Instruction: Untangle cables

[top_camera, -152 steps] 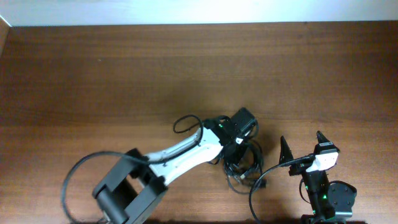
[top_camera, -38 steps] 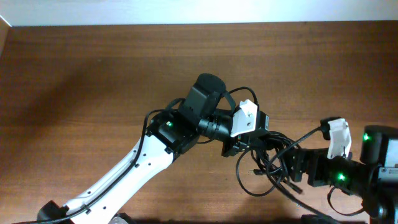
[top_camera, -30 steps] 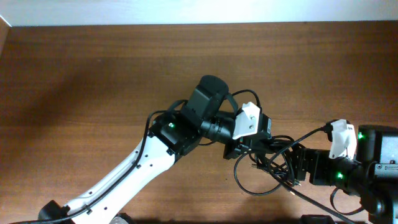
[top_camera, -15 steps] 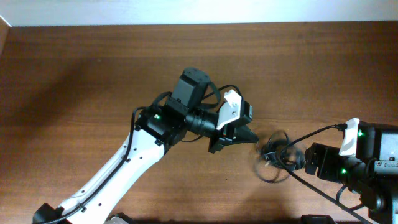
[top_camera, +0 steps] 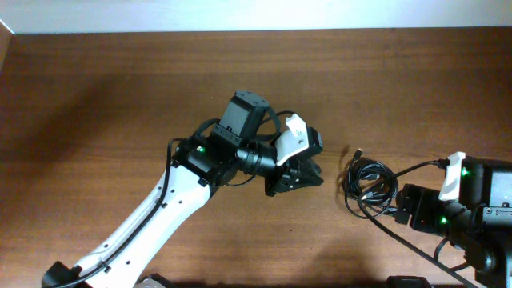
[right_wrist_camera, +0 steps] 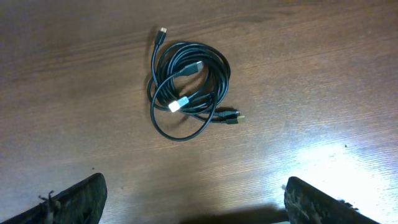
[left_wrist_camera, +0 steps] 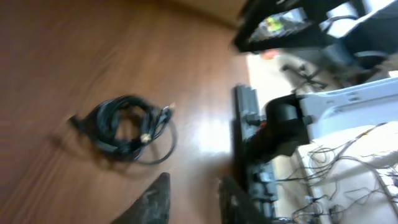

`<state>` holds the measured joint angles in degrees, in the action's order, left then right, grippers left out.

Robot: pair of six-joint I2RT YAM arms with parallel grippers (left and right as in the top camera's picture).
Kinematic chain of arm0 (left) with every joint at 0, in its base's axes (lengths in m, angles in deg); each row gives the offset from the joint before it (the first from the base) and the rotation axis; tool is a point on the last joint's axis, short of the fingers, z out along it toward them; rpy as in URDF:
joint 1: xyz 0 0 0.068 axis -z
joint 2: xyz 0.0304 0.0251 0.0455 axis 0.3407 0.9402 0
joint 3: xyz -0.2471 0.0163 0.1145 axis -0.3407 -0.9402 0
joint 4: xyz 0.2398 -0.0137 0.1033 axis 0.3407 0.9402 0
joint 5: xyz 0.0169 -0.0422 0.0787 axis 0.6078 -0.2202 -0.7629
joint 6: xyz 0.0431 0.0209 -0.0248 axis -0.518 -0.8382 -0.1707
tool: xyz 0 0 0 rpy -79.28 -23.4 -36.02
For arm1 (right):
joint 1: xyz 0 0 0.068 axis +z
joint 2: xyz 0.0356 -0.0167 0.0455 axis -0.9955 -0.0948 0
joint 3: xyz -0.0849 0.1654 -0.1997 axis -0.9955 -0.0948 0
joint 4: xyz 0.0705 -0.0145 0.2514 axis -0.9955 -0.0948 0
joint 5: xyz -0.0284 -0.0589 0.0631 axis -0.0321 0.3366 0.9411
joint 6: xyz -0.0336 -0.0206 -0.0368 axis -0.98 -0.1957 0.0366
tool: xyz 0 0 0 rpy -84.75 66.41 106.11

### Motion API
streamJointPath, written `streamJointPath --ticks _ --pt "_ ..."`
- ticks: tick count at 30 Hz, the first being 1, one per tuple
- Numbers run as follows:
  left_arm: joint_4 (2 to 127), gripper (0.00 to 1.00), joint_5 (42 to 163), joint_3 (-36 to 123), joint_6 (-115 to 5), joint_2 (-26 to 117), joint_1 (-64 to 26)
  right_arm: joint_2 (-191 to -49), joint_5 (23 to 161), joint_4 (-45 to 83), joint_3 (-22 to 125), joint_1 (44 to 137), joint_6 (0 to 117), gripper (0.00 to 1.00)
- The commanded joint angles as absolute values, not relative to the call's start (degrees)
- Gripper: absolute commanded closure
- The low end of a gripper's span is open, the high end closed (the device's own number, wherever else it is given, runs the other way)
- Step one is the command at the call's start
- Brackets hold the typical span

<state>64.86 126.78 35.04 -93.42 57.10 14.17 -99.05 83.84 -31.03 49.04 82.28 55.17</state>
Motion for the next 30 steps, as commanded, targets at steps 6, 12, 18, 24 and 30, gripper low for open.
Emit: streamJointPath --ticks 6,12,18,24,30 --pt "64.16 0.37 119.15 36.16 -84.98 62.43 14.85 -98.96 83.12 -30.88 61.81 81.93 55.71 0.09" --pt "57.23 0.00 114.48 36.16 -72.72 70.84 17.82 -98.94 83.12 -30.88 65.06 81.93 55.71 0.02" --pt "49.58 0.01 104.53 36.16 -59.70 77.31 21.73 -98.94 83.07 -31.01 65.06 81.93 55.69 0.01" --pt "46.74 0.01 96.31 36.16 -50.54 81.62 25.75 -98.94 83.07 -30.79 65.06 81.93 55.69 0.01" --pt "43.07 0.01 96.49 36.18 -42.06 85.88 28.57 -98.94 83.05 -30.86 65.06 81.93 55.67 0.01"
